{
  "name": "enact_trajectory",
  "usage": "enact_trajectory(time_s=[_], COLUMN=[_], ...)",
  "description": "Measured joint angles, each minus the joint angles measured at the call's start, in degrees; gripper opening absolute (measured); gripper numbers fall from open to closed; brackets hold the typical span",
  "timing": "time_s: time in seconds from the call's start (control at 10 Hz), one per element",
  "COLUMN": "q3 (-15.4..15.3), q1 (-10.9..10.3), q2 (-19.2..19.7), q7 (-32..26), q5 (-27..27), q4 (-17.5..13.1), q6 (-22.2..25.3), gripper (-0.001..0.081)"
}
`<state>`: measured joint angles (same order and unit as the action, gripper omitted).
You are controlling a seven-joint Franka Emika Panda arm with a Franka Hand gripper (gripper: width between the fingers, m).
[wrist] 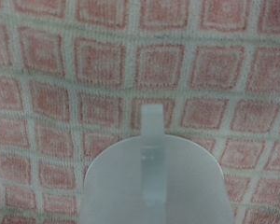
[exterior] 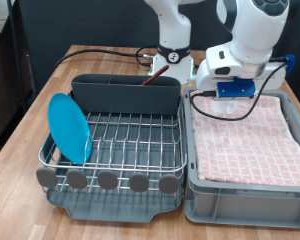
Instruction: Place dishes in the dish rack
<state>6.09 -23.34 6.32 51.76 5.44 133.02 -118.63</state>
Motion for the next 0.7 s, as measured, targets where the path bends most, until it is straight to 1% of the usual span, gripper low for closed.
enact_trajectory(time_s=[0.3,0.7], q3=[0.04,0.04], q1=[0.0,0.0], q2=[0.9,1.81], q7=[-0.54,-0.6], q5=[0.17,0.58], q4=[1.06,1.42], q6=[-2.62,-3.85], gripper=[0.0802,0.0802])
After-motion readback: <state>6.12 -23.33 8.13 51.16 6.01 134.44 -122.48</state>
